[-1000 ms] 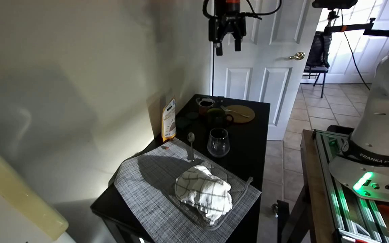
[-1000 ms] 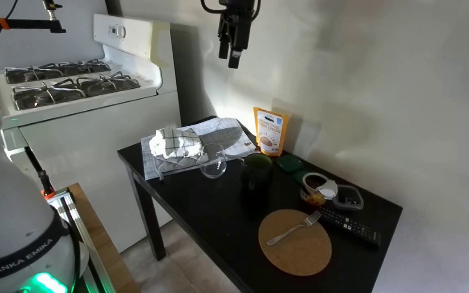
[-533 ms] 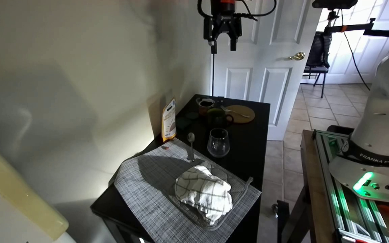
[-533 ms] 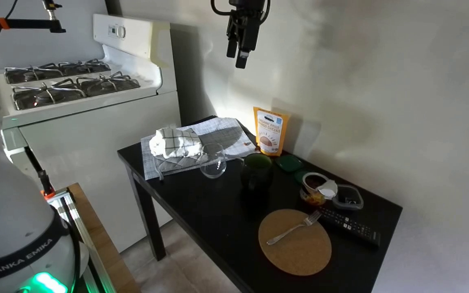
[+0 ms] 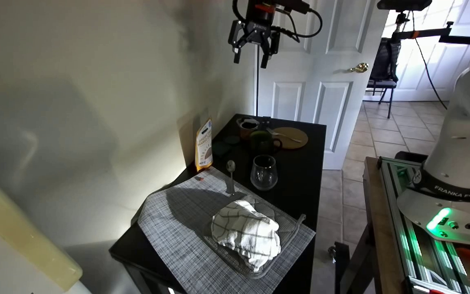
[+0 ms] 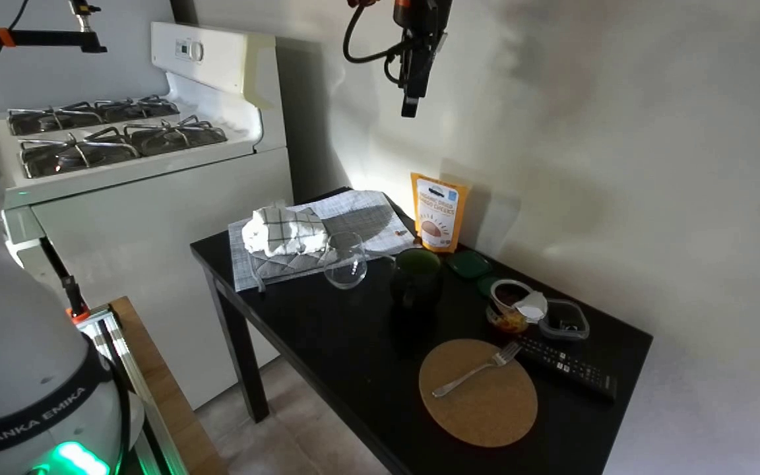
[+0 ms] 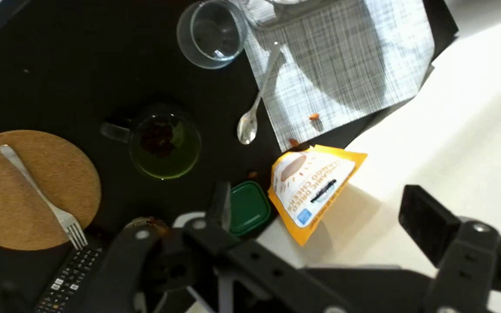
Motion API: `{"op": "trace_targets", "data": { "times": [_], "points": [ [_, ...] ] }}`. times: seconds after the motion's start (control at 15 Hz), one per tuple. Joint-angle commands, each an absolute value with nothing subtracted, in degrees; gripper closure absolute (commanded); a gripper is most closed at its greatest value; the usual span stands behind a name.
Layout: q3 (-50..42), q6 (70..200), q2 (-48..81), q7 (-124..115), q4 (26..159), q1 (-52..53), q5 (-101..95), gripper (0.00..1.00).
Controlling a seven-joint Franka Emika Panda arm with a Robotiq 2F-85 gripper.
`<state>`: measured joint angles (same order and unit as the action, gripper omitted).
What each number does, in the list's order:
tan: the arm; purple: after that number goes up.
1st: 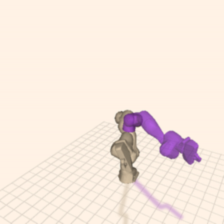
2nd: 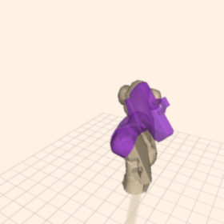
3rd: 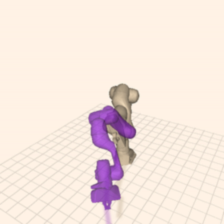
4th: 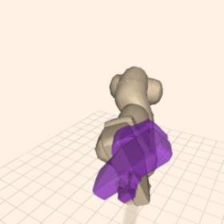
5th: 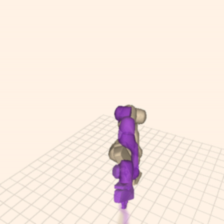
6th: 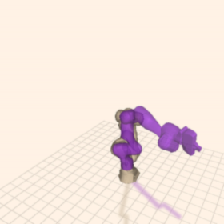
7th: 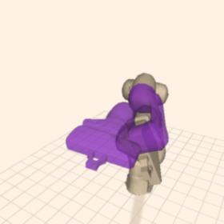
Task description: Move the white and yellow pack to the left
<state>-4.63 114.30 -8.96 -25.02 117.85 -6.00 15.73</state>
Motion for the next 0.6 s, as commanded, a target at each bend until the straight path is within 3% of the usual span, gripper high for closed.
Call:
{"op": "trace_targets", "data": {
  "times": [0.0,0.27,0.53],
  "points": [
    [-4.97,126.54,-6.81,-26.63,121.32,-5.73,23.85,0.00],
    [-3.58,138.45,-1.01,-27.26,121.51,-4.32,27.35,0.00],
    [-2.80,141.95,5.73,-29.89,119.05,-3.40,26.75,0.00]
  ]
}}
